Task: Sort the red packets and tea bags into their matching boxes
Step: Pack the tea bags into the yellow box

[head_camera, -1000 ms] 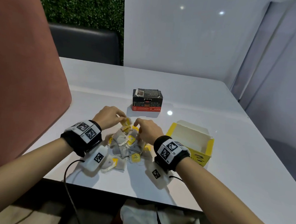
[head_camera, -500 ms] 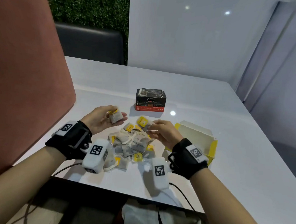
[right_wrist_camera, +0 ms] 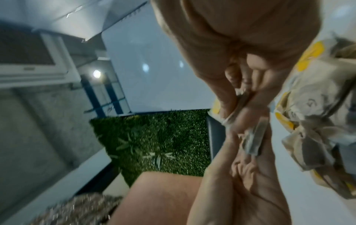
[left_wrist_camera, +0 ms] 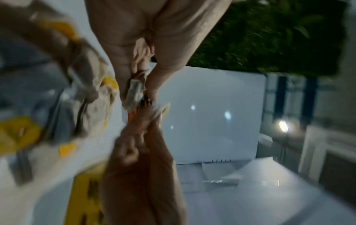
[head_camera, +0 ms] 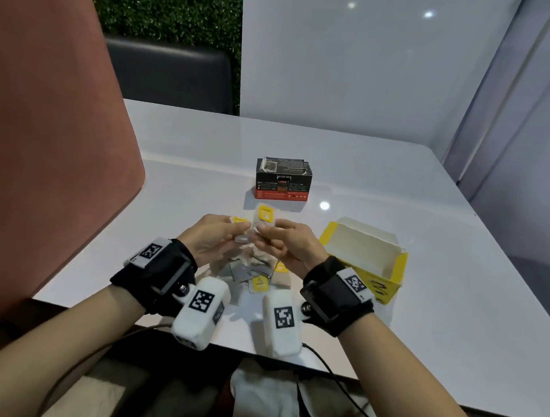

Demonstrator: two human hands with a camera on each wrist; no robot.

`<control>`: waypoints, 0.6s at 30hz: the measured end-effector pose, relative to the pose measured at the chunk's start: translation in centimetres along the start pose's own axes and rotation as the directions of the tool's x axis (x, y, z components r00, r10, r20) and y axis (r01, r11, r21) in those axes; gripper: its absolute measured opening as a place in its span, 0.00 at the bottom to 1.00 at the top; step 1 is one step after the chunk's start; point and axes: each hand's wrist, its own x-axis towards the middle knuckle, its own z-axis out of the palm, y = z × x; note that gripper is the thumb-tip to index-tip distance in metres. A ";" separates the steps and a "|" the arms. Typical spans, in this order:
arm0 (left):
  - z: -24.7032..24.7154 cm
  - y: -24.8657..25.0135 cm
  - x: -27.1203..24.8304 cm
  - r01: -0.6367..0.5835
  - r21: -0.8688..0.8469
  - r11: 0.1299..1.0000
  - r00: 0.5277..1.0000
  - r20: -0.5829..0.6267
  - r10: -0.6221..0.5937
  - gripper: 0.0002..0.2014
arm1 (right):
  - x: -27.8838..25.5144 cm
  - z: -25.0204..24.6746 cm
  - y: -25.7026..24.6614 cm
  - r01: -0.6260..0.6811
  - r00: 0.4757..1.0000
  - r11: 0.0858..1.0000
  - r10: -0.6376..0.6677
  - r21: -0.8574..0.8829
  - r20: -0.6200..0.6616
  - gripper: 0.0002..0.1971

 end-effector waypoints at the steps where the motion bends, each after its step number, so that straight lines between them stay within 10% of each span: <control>1: 0.2 0.0 -0.2 0.036 -0.069 0.997 0.999 -0.001 -0.036 0.08 | 0.1 0.2 0.0 0.011 1.000 0.991 -0.014 -0.131 -0.019 0.12; 12: -1.4 1.3 -1.5 0.090 -0.175 0.981 0.994 0.081 -0.076 0.12 | 1.4 3.9 -0.6 0.122 0.992 0.782 -0.073 -0.611 0.105 0.22; 18: -5.2 1.4 -2.0 0.074 -0.193 0.978 0.996 -0.028 -0.081 0.10 | 1.3 6.0 0.1 0.206 0.976 0.405 -0.146 -0.891 0.160 0.25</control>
